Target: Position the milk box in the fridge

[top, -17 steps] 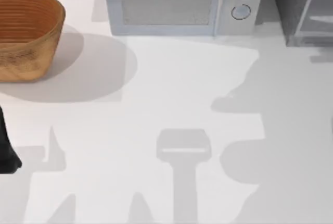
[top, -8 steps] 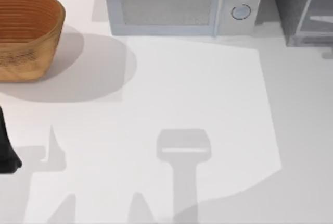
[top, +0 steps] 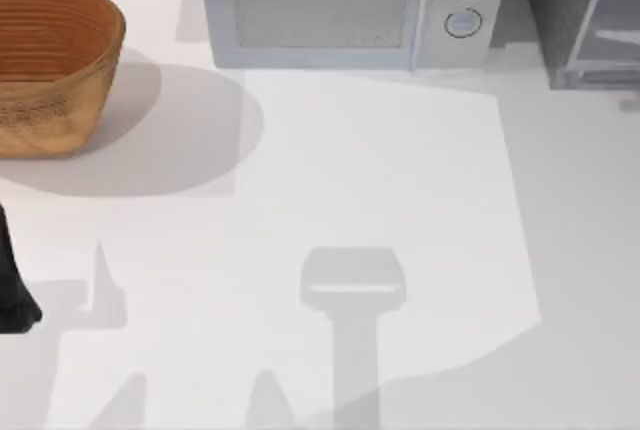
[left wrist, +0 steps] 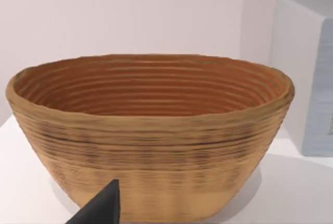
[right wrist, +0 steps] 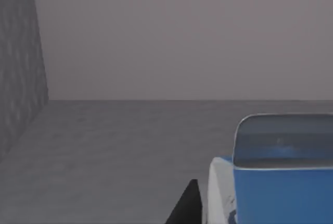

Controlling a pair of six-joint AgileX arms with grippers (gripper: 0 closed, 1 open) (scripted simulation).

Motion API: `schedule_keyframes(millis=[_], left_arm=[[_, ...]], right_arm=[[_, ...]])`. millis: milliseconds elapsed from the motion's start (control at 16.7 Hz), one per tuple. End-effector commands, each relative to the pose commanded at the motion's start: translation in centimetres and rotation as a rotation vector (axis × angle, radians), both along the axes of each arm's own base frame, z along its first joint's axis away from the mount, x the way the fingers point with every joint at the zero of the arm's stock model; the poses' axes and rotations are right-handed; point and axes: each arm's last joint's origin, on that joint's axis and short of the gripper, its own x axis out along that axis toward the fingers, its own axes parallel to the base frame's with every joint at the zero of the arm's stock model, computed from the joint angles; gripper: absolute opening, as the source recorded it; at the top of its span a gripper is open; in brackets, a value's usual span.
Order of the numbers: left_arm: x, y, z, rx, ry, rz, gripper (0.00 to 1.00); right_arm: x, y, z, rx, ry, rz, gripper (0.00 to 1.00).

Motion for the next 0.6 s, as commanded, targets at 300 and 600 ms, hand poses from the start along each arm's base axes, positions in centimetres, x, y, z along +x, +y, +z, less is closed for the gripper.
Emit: schedule_keyframes(millis=[300,600], left_arm=[[0.0,0.0,0.0,0.000,0.000,0.000,1.00],[0.0,0.0,0.0,0.000,0.000,0.000,1.00]], right_arm=[[2.3,-0.2,0.1,0.000,0.002,-0.001,0.00],[4.6,-0.4,0.5,-0.002,-0.002,-0.001,0.00]])
